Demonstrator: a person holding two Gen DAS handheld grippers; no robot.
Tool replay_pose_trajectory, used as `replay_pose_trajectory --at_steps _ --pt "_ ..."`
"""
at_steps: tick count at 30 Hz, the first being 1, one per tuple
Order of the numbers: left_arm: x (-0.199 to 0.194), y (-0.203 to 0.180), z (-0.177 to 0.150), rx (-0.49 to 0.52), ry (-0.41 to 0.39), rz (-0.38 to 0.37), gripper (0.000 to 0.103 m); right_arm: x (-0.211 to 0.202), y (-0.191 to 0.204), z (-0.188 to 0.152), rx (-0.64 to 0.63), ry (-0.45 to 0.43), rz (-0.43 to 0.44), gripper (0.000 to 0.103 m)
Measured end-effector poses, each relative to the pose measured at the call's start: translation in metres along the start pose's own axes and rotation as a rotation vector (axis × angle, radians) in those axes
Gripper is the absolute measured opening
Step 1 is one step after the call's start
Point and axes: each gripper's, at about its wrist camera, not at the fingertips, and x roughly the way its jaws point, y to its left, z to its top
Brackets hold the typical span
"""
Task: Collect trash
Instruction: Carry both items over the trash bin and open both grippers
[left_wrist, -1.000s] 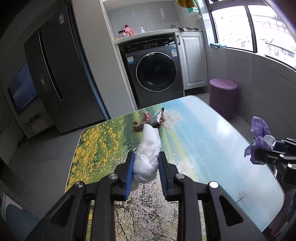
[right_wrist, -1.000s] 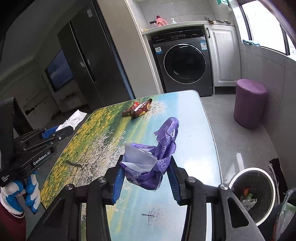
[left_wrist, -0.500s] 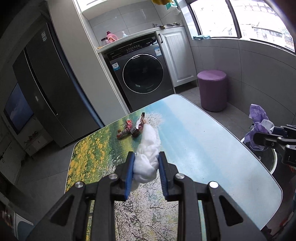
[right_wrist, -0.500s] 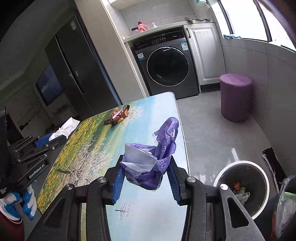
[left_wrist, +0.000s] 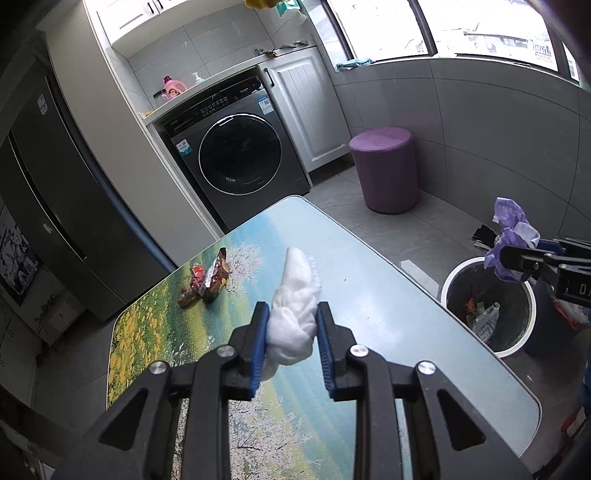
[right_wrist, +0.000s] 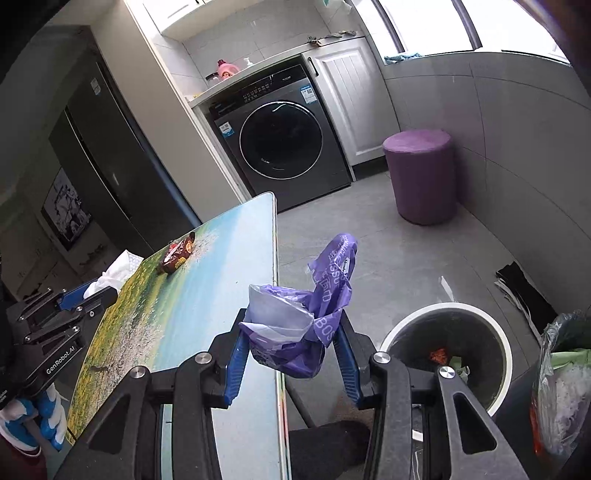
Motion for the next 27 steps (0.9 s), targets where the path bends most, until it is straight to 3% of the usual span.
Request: replay_pose_trajectory --at_steps 5,12,21,25,27 --pt "0.012 -0.036 0.019 0.045 0.005 -0.073 0.024 -0.001 -0.034 -0.004 0.058 0.009 -0.055 0.041" --pt "0.041 -0.095 0.052 0.085 0.038 -0.244 0.026 0.011 -0.087 -0.005 0.129 0.053 -0.155 0.042" --pt "0.086 -0.170 0.079 0.065 0.142 -0.521 0.028 0.042 -0.140 -0.018 0.192 0.141 -0.248 0.048" --pt "0.094 -0.182 0.085 0.026 0.154 -0.604 0.055 0.047 -0.152 -0.025 0.217 0.170 -0.286 0.053" --pt "0.094 -0.182 0.088 0.011 0.147 -0.626 0.058 0.044 -0.157 -0.027 0.227 0.173 -0.299 0.055"
